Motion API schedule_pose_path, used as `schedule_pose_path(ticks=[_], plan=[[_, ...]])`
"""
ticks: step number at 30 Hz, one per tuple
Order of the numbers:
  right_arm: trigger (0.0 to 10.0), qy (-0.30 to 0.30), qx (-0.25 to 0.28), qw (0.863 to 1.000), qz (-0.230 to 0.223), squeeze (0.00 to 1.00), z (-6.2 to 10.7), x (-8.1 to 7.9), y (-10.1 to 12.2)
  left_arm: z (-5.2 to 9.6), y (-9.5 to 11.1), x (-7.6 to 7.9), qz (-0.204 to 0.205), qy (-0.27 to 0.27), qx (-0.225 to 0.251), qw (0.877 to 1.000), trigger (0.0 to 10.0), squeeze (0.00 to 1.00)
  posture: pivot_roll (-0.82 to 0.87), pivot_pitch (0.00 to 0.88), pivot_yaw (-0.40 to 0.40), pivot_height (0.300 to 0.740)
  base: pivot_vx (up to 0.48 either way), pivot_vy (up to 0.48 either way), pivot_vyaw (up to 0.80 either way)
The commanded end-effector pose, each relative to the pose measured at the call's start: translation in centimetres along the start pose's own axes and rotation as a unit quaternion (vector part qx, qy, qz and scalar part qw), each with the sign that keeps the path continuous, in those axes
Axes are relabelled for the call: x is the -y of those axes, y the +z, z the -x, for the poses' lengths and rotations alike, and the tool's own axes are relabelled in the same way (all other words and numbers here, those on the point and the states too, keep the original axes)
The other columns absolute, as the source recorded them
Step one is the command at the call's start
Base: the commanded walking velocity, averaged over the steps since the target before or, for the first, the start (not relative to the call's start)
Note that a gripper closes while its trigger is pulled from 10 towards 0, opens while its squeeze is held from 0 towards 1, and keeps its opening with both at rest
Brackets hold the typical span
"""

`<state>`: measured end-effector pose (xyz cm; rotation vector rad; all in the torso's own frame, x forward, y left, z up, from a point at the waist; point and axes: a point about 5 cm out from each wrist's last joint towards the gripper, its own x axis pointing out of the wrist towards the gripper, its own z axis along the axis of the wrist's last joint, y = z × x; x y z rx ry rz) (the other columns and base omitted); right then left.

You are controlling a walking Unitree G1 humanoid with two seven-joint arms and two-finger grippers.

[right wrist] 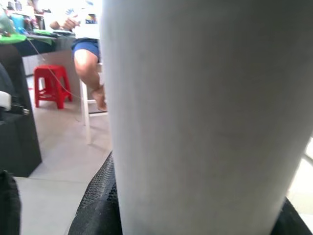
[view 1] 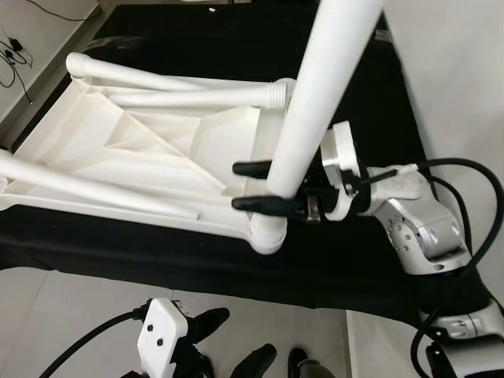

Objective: Building children table

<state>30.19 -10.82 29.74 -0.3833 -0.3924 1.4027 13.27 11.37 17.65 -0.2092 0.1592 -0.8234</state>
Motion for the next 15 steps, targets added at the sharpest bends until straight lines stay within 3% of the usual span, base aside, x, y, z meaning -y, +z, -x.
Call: schedule_pose_path(ticks=[1,6,15], plan=[[10.0,-0.025,-0.036,0.999,0.009,0.0,0.24,0.4,-0.92,0.01,-0.43,-0.15,0.008,0.008,-0.006,1.0,10.0,0.0,0.06,0.374,0.014,0.74,0.0,0.0,0.0],[10.0,-0.016,-0.039,0.999,0.018,0.0,0.0,0.72,-0.9,-0.12,-0.42,-0.24,0.005,0.01,-0.003,1.0,10.0,0.0,0.06,0.372,0.009,0.74,0.0,0.0,0.0],[10.0,0.067,-0.017,0.997,-0.03,0.0,-0.4,-0.24,-0.88,-0.19,-0.39,-0.25,0.004,0.011,0.001,1.0,10.0,0.0,0.05,0.376,0.003,0.74,0.0,0.0,0.0]])
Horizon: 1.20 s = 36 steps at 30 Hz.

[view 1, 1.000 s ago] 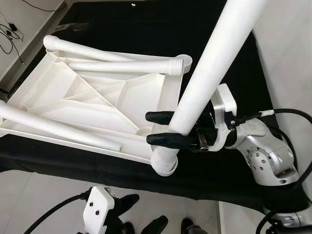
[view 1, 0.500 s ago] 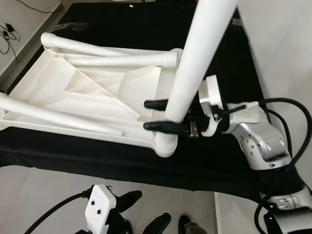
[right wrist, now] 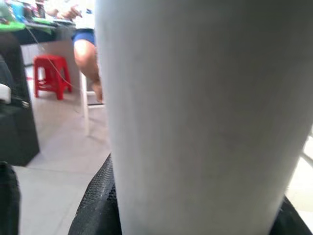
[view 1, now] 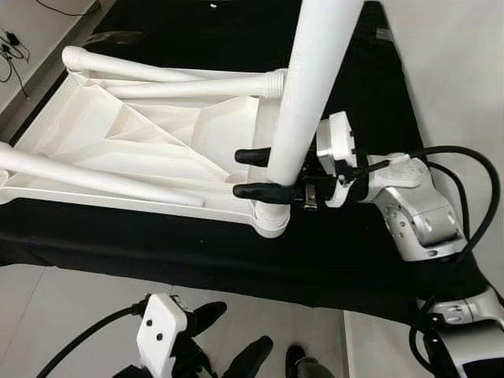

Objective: Building children table

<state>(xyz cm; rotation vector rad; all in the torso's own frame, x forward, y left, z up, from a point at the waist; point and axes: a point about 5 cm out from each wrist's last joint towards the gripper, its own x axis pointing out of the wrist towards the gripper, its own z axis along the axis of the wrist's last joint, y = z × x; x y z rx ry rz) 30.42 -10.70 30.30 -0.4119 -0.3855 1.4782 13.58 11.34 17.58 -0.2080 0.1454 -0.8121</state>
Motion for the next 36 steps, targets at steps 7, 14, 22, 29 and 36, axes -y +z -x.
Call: schedule_pose_path(ticks=[7,14,22,29,36], plan=[[10.0,0.086,-0.022,0.994,-0.059,0.0,-1.0,-0.1,-2.0,0.0,-0.4,0.2,0.01,0.005,-0.003,1.0,10.0,0.0,0.05,0.383,-0.002,0.74,0.0,0.0,0.0],[10.0,0.109,-0.043,0.992,-0.057,0.0,-2.1,0.5,-2.6,0.1,-0.4,0.4,0.013,0.006,-0.001,1.0,10.0,0.0,0.04,0.397,-0.013,0.74,0.0,0.0,0.0],[10.0,0.084,-0.063,0.991,-0.08,0.0,-3.0,0.0,-4.2,0.1,-0.3,0.8,0.017,0.006,0.0,1.0,10.0,0.0,0.04,0.399,-0.012,0.74,0.0,0.0,0.0],[10.0,-0.032,-0.093,0.99,-0.097,0.0,-2.7,1.3,-5.3,0.1,-0.4,0.9,0.02,0.004,0.0,1.0,10.0,0.0,0.04,0.394,-0.011,0.74,0.0,0.0,0.0],[10.0,-0.093,-0.114,0.984,-0.103,0.0,-1.0,1.4,-5.6,0.1,-0.5,0.8,0.021,0.003,0.0,1.0,10.0,0.0,0.03,0.393,-0.012,0.74,0.0,0.0,0.0]])
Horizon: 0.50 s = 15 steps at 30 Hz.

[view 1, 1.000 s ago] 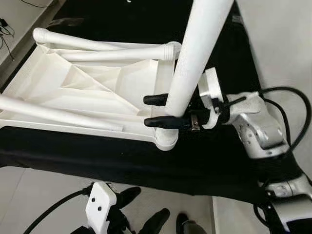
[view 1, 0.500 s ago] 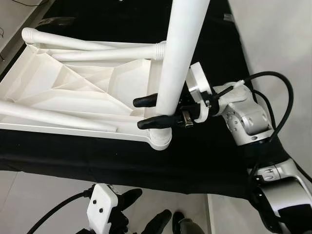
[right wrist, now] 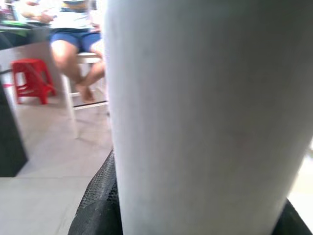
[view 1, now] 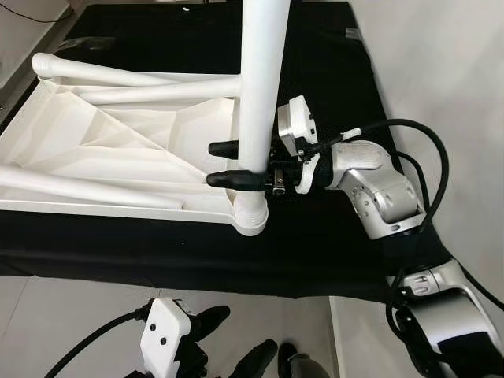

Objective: Building children table

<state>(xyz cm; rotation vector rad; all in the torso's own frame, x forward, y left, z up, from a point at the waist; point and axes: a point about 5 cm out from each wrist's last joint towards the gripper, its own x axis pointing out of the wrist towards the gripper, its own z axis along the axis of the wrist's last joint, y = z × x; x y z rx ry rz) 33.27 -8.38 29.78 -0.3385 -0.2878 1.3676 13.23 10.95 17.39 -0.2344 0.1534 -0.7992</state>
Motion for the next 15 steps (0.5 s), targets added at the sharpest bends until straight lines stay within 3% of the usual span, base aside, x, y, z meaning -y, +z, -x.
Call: schedule_pose_path(ticks=[1,2,3,5,7,8,15], plan=[[10.0,-0.066,-0.096,0.992,-0.055,0.0,1.8,-0.1,-4.1,0.1,-0.1,0.3,0.007,-0.002,-0.002,1.0,10.0,0.0,0.03,0.394,-0.011,0.74,0.0,0.0,0.0],[10.0,-0.066,-0.096,0.992,-0.055,0.0,1.8,-0.1,-4.1,0.1,-0.1,0.3,0.007,-0.002,-0.002,1.0,10.0,0.0,0.03,0.394,-0.011,0.74,0.0,0.0,0.0],[10.0,-0.12,-0.116,0.984,-0.056,0.0,2.6,-0.2,-4.6,0.1,-0.1,0.3,0.006,-0.002,-0.002,1.0,10.0,0.0,0.02,0.395,-0.009,0.74,0.0,0.0,0.0],[10.0,-0.12,-0.116,0.984,-0.056,0.0,2.6,-0.2,-4.6,0.1,-0.1,0.3,0.006,-0.002,-0.002,1.0,10.0,0.0,0.02,0.395,-0.009,0.74,0.0,0.0,0.0],[10.0,-0.177,-0.133,0.973,-0.067,0.0,3.2,-0.8,-5.0,0.1,-0.1,0.1,0.006,-0.002,-0.002,1.0,10.0,0.0,0.02,0.395,-0.006,0.74,0.0,0.0,0.0],[10.0,-0.177,-0.133,0.973,-0.067,0.0,3.2,-0.8,-5.0,0.1,-0.1,0.1,0.006,-0.002,-0.002,1.0,10.0,0.0,0.02,0.395,-0.006,0.74,0.0,0.0,0.0],[10.0,-0.321,-0.159,0.927,-0.111,0.0,4.3,-3.0,-6.0,0.1,-0.1,-0.2,0.004,0.0,-0.003,1.0,10.0,0.0,0.01,0.385,0.004,0.74,0.0,0.0,0.0]])
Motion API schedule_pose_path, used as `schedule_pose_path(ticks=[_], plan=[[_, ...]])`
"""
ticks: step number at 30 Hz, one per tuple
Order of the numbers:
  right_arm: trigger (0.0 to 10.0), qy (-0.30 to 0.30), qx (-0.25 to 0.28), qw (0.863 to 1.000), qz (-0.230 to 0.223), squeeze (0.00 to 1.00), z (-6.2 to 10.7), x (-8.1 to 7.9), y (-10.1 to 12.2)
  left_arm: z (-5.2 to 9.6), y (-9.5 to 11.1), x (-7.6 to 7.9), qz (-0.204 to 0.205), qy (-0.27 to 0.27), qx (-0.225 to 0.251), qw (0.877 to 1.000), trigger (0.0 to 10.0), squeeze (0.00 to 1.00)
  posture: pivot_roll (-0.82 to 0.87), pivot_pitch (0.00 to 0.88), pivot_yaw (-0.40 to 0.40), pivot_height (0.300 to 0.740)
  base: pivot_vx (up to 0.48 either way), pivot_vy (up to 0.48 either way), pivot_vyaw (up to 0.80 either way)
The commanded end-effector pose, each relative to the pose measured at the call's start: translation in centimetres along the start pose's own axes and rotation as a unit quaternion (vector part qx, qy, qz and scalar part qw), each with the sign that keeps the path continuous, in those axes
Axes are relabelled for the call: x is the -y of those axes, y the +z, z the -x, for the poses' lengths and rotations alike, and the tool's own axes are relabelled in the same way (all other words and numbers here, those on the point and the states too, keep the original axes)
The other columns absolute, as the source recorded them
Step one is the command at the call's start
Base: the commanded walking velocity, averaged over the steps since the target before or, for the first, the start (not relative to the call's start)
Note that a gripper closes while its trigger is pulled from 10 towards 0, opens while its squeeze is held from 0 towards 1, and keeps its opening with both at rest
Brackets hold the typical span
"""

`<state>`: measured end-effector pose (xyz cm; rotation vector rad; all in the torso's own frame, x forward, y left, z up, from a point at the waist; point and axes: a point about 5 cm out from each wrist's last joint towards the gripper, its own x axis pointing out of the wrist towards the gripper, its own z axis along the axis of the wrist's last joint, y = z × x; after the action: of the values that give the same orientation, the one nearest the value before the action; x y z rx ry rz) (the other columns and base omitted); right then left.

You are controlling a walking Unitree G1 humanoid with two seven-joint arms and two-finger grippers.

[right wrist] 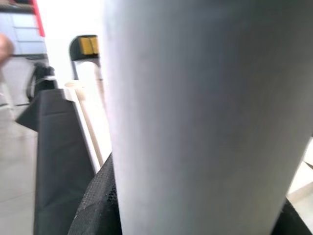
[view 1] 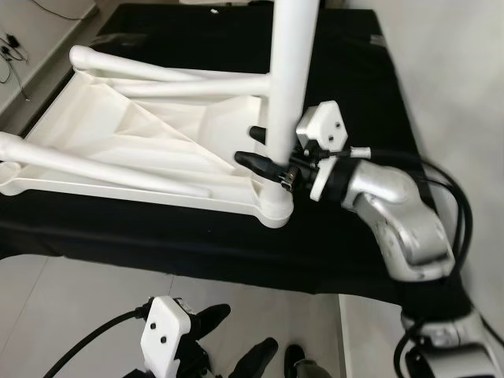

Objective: Building children table

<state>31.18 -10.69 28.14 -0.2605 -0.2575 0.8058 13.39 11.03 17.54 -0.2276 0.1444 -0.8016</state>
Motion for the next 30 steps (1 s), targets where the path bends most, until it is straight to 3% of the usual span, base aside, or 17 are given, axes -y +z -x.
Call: schedule_pose_path(ticks=[1,2,4,5,7,13,23,26,27,30], plan=[[10.0,-0.051,-0.137,0.987,-0.06,0.0,1.4,0.2,-5.4,0.1,-0.3,-0.1,0.009,0.001,-0.005,1.0,10.0,0.0,0.01,0.385,0.004,0.74,0.0,0.0,0.0],[10.0,-0.051,-0.137,0.987,-0.06,0.0,1.4,0.2,-5.4,0.1,-0.3,-0.1,0.009,0.001,-0.005,1.0,10.0,0.0,0.01,0.385,0.004,0.74,0.0,0.0,0.0],[10.0,-0.127,-0.15,0.977,-0.081,0.0,1.9,-0.7,-5.8,0.1,-0.3,-0.4,0.007,0.003,-0.006,1.0,10.0,0.0,0.0,0.375,0.009,0.74,0.0,0.0,0.0],[10.0,-0.127,-0.15,0.977,-0.081,0.0,1.9,-0.7,-5.8,0.1,-0.3,-0.4,0.007,0.003,-0.006,1.0,10.0,0.0,0.0,0.375,0.009,0.74,0.0,0.0,0.0],[10.0,-0.187,-0.159,0.964,-0.102,0.0,2.2,-1.5,-6.1,0.1,-0.4,-0.6,0.005,0.005,-0.007,1.0,10.0,0.0,0.01,0.366,0.01,0.74,0.0,0.0,0.0],[10.0,-0.256,-0.166,0.945,-0.116,0.0,2.2,-2.2,-6.2,0.0,-0.4,-1.1,-0.001,0.009,-0.009,1.0,10.0,0.0,0.01,0.348,0.015,0.74,0.0,0.0,0.0],[10.0,-0.278,-0.166,0.938,-0.127,0.0,2.2,-3.5,-6.2,-0.1,0.0,-2.0,-0.04,0.031,-0.008,0.999,10.0,0.0,0.02,0.319,0.016,0.74,0.0,0.0,0.0],[10.0,-0.297,-0.175,0.929,-0.135,0.0,2.2,-4.0,-6.5,-0.6,2.2,-4.1,-0.098,0.061,0.026,0.993,10.0,0.0,0.04,0.289,0.017,0.74,0.0,0.0,0.0],[10.0,-0.297,-0.175,0.929,-0.135,0.0,2.2,-4.0,-6.5,-0.6,2.2,-4.1,-0.098,0.061,0.026,0.993,10.0,0.0,0.04,0.289,0.017,0.74,0.0,0.0,0.0],[10.0,-0.312,-0.181,0.922,-0.139,0.0,2.0,-4.1,-6.8,-1.6,6.6,-5.5,-0.142,0.056,0.096,0.984,10.0,0.0,0.04,0.276,0.016,0.74,0.0,0.0,0.0]])
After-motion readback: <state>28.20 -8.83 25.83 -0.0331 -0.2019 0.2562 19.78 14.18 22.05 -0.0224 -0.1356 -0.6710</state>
